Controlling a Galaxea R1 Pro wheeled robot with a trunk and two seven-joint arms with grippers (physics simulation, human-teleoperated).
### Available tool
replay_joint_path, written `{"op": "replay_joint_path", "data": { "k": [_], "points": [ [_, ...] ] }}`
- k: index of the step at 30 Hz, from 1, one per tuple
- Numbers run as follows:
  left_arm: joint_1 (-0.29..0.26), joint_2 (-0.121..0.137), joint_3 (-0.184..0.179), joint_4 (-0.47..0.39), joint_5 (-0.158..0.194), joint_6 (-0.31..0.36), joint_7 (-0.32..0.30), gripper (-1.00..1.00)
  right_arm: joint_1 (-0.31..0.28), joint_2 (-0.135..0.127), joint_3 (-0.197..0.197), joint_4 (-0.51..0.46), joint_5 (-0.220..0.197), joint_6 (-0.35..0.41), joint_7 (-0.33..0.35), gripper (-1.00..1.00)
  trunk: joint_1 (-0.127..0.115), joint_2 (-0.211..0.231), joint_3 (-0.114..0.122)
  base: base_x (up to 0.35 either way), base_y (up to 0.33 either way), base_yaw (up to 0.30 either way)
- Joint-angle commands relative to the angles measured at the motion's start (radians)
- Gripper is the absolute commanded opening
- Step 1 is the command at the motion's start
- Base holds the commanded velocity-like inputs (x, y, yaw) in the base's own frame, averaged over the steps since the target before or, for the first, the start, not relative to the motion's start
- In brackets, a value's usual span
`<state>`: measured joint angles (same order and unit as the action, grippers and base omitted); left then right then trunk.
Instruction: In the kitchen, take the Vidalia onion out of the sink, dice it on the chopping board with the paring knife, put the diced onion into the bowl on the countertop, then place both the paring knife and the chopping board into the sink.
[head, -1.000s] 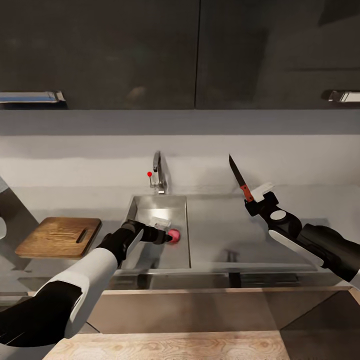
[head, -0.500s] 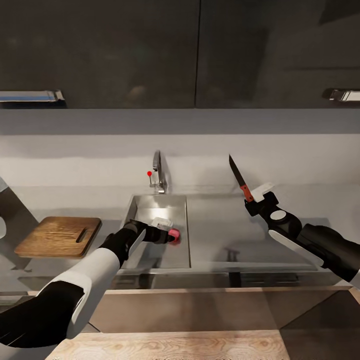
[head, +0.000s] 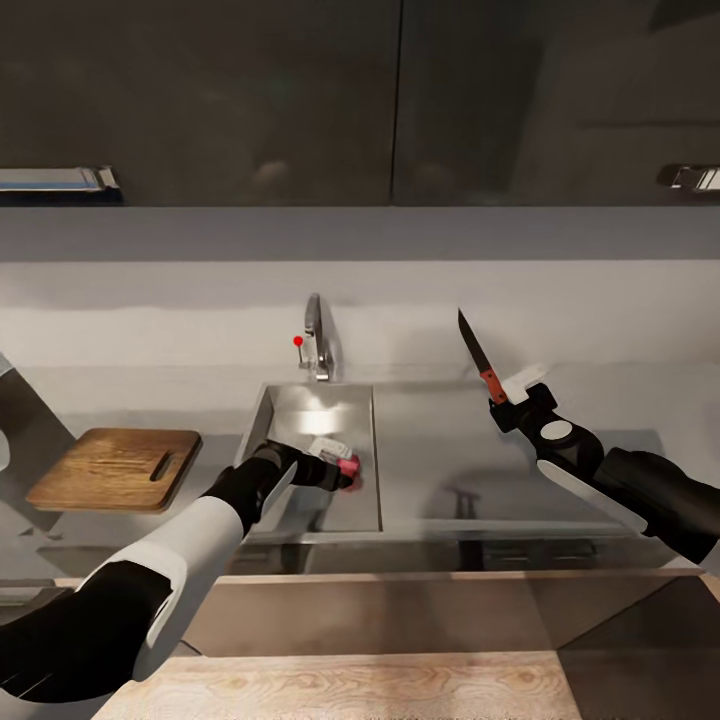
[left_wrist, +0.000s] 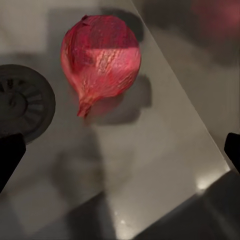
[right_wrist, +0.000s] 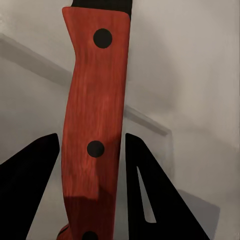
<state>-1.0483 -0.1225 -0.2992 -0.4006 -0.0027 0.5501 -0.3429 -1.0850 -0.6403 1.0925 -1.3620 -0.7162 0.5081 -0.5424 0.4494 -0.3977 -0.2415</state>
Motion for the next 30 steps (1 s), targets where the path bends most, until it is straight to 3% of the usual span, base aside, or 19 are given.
{"op": "replay_joint_path", "data": {
  "k": [1, 10, 19, 27, 28, 29, 30],
  "points": [
    [-0.001, 0.0, -0.004, -0.001, 0.0, 0.005, -0.002, 1.0, -0.003, -0.001, 0.004, -0.002, -0.008, 0.001, -0.01, -1.0, 0.001, -0.002, -0.004, 0.0, 0.0, 0.0],
    [-0.001, -0.002, -0.008, -0.001, 0.0, 0.004, -0.002, 1.0, -0.003, -0.001, 0.004, -0.002, -0.008, 0.001, -0.01, -1.0, 0.001, -0.002, -0.015, 0.014, 0.0, 0.0],
    [-0.001, -0.002, -0.008, -0.001, 0.0, 0.004, -0.002, 1.0, -0.003, -0.001, 0.004, -0.002, -0.008, 0.001, -0.01, -1.0, 0.001, -0.002, -0.016, 0.277, 0.0, 0.0],
    [-0.001, -0.002, -0.008, 0.001, 0.0, 0.004, -0.001, 1.0, -0.003, -0.002, 0.007, -0.002, -0.006, 0.003, -0.01, -1.0, 0.001, -0.002, -0.023, 0.041, 0.0, 0.0],
    [-0.001, -0.002, -0.008, 0.001, 0.0, 0.004, -0.001, 1.0, -0.003, -0.006, 0.02, -0.002, 0.003, 0.012, -0.01, -1.0, 0.001, -0.002, -0.024, 0.002, 0.0, 0.0],
    [-0.001, -0.002, -0.009, 0.002, 0.0, 0.004, -0.001, 1.0, -0.003, -0.018, 0.058, -0.002, 0.07, 0.055, -0.009, -1.0, 0.001, -0.002, -0.024, 0.0, 0.0, 0.0],
    [-0.001, -0.002, -0.009, 0.002, 0.0, 0.004, -0.001, 1.0, -0.003, -0.02, 0.064, -0.002, 0.099, 0.071, -0.007, -1.0, 0.001, -0.002, -0.024, 0.0, 0.0, 0.0]
  ]
}}
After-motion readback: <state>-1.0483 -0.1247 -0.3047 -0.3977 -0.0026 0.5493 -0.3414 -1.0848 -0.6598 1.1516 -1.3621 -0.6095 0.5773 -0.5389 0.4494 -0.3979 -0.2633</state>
